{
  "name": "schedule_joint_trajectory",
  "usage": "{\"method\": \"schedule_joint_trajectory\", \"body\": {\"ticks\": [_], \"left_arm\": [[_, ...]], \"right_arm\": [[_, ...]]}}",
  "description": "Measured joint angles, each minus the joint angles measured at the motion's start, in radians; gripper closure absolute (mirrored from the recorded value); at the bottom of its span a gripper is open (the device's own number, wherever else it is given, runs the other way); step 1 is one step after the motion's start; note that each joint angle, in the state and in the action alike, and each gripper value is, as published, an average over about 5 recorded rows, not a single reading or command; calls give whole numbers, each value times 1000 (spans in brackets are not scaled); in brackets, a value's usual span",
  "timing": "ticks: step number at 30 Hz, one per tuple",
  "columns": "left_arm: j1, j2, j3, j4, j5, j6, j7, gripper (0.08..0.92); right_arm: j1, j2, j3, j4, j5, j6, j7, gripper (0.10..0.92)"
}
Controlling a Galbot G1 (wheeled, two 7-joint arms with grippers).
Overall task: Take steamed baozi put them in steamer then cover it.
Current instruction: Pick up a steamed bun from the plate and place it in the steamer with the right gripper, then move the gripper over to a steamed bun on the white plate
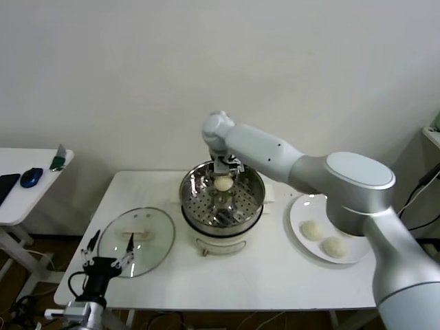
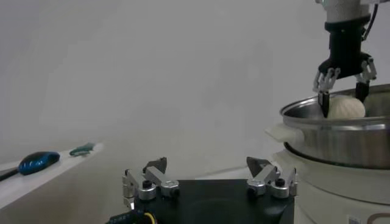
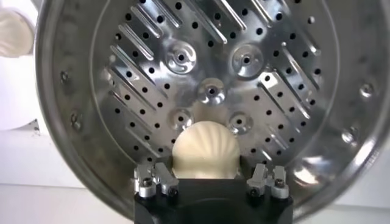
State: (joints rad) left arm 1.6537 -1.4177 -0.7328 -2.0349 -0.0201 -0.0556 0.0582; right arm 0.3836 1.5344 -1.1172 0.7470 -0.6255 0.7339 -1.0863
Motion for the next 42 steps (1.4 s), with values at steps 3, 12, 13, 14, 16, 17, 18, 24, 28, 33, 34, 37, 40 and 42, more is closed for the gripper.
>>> {"method": "schedule_joint_trajectory", "body": {"ticks": [3,12,13,14,16,17,18,24,28,33,34,37,40,42], "left_arm": [[0,-1,0,1,0,0,0,177],[3,-8,1,2,3,-1,0,177],[3,-8,2,2,4,-1,-1,177],[4,-9,2,2,4,-1,-1,177],[6,-10,1,2,5,-1,-1,177],[7,-10,1,1,5,-1,-2,177],[8,-10,1,0,5,-1,-2,177],[13,-10,0,-6,5,-1,-2,177],[15,-9,0,-14,5,0,-3,177],[17,-7,1,-24,5,3,-3,177],[17,-7,2,-26,4,4,-3,177],[18,-7,4,-30,3,5,-3,177],[22,-7,6,-33,3,5,-3,177],[26,-8,7,-36,3,4,-3,177]], "right_arm": [[-11,5,1,-6,-13,1,5,277],[-22,6,15,-8,-37,13,1,203],[-20,4,17,-6,-36,14,-2,203],[-18,2,17,-3,-33,14,-6,203],[-10,-5,17,4,-19,15,-18,202],[-4,-9,16,8,-8,14,-26,202],[2,-14,15,13,6,13,-34,202],[62,-58,-4,49,129,-14,-82,203],[129,-116,-53,86,275,-76,-87,203],[219,-231,-142,154,490,-228,-58,203],[234,-258,-160,172,532,-265,-51,203],[271,-343,-213,227,650,-387,-29,203],[288,-431,-254,283,756,-514,-7,203],[291,-488,-273,318,815,-593,5,203]]}}
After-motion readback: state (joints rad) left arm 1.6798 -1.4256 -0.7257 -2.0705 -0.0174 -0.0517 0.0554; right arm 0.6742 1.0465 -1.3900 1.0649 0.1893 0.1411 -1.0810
